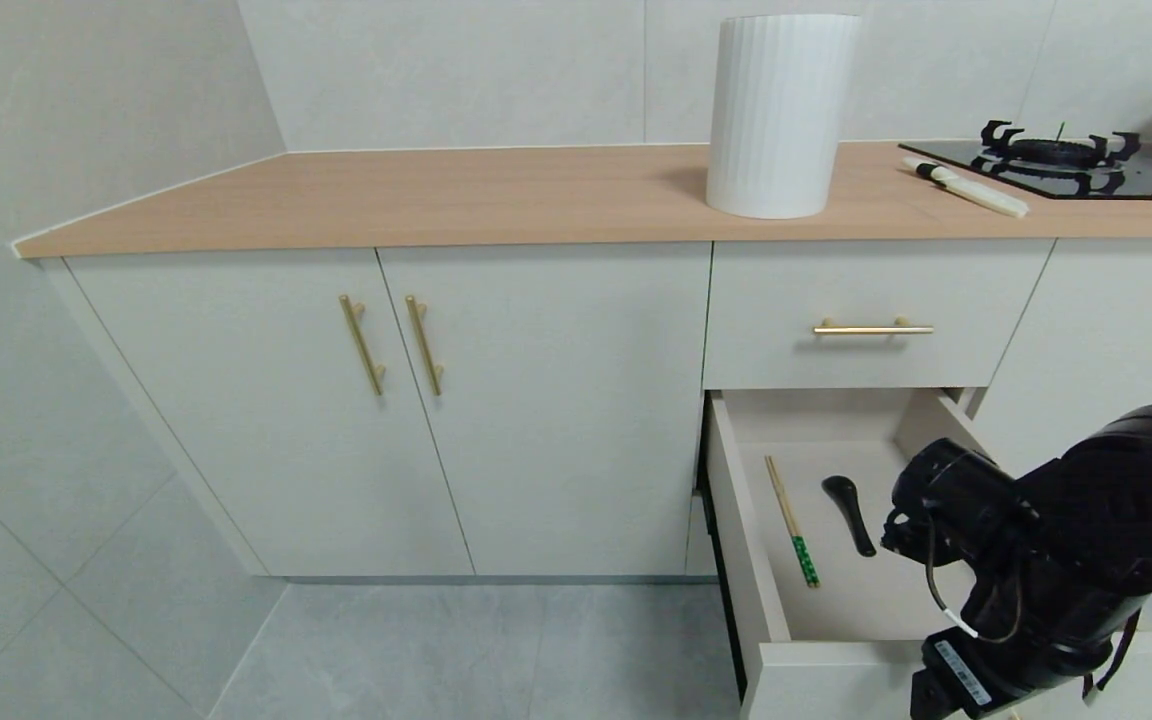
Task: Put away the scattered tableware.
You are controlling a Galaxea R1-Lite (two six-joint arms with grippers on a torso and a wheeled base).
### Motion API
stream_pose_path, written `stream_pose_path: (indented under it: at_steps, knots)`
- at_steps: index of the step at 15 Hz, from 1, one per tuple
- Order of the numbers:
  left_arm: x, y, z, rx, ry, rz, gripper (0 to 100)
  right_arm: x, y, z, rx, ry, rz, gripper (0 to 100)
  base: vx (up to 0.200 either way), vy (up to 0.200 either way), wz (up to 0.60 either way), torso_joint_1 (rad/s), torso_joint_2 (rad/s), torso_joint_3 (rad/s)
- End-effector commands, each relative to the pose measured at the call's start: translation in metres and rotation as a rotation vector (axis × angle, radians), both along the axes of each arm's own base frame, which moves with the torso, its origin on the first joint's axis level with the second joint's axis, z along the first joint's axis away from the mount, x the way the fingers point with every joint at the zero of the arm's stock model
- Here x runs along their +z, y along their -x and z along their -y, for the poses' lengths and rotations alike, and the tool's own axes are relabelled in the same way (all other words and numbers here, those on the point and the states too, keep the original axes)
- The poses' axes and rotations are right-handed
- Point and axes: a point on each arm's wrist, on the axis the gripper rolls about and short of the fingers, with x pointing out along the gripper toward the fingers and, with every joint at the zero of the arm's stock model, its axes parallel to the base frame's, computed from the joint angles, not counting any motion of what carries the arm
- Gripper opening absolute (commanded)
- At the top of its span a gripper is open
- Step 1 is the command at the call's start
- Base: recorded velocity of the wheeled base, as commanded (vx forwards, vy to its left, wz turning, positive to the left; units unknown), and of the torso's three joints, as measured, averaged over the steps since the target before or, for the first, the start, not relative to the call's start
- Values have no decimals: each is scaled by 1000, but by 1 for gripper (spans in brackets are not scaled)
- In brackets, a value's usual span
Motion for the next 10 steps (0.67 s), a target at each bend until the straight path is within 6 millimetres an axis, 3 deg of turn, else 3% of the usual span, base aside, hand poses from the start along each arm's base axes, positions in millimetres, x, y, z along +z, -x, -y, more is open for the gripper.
stream_pose_path:
  at_steps: [1,10]
  knots:
    - [0,0,0,0,0,0,100,-5,-13,6,-44,10,-4,100,0,0,0,0,0,0]
    - [0,0,0,0,0,0,100,-15,-51,33,-213,25,147,100,0,0,0,0,0,0]
